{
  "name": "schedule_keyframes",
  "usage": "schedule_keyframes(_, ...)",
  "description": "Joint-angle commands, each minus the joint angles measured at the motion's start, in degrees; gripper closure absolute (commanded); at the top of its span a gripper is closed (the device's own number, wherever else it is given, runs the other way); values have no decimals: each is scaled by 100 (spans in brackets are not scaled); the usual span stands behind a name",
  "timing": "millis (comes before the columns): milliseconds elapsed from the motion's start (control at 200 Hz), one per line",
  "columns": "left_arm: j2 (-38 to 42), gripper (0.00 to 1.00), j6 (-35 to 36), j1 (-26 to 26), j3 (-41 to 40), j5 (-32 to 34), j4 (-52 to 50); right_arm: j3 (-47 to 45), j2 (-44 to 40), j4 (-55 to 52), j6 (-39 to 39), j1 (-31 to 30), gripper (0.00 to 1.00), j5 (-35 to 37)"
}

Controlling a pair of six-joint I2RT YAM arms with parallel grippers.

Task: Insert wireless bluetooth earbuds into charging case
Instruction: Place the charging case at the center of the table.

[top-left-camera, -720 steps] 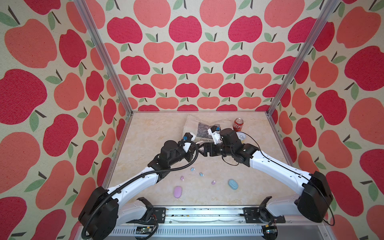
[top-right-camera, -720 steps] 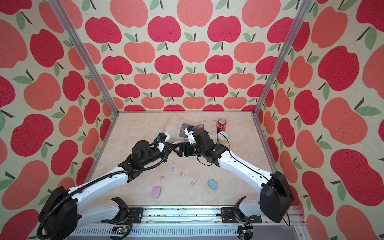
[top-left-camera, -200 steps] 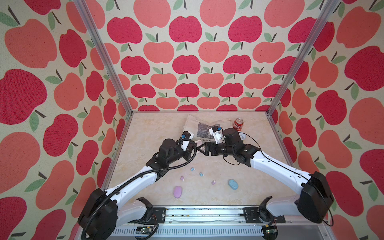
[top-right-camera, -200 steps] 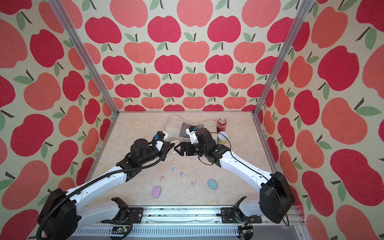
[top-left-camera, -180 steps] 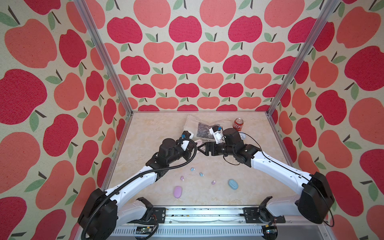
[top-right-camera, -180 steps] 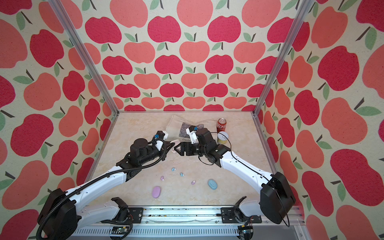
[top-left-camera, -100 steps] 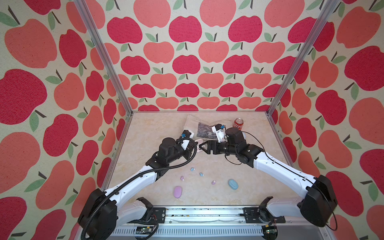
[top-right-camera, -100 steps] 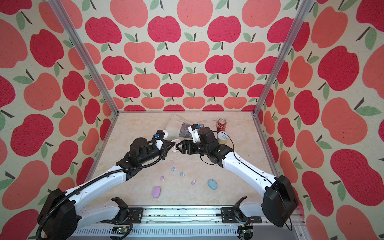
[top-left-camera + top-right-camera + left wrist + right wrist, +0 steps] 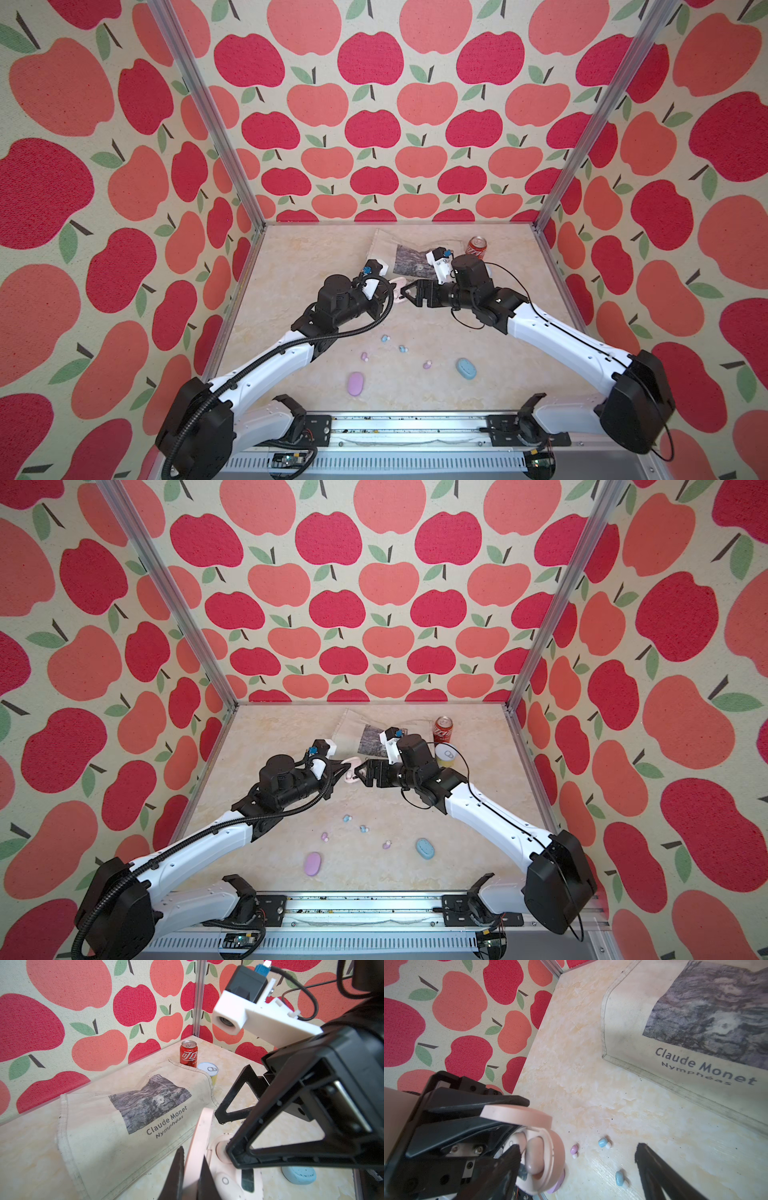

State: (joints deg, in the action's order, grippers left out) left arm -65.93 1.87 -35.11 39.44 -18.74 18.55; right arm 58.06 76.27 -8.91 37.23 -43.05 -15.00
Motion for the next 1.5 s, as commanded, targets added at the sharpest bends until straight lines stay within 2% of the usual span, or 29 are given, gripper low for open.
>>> schedule_keyframes(0, 27, 100, 128, 13, 214, -102, 35, 205, 92, -85, -188, 42, 10, 94)
schedule_keyframes(325, -10, 100, 158, 8, 222, -95, 9, 380, 190, 174, -182, 50, 10, -304)
schedule_keyframes(515, -153, 100, 420, -23, 283, -263, -101, 296, -306, 115, -101, 271, 10, -399)
schedule_keyframes(690, -453, 100, 550, -43, 396, -473, 10, 100, -938, -456, -241, 712, 10, -157)
schedule_keyframes(885, -1199, 100, 795, -273, 658, -831, 259, -409, -1693, -854, -7, 1471, 14, 865)
schedule_keyframes(1046, -1954, 100, 911, -627, 874, -919, 681, -714, -1802, -1426, 507, 2271, 15, 926)
schedule_keyframes(1271, -3144, 100, 783, -1103, 1177, -842, 1403, -1090, -1538, -1374, 713, 2458, 15, 991)
schedule_keyframes(1496, -4138, 100, 539, -1318, 1452, -688, 1942, -1188, -1114, -1137, 814, 2576, 15, 901)
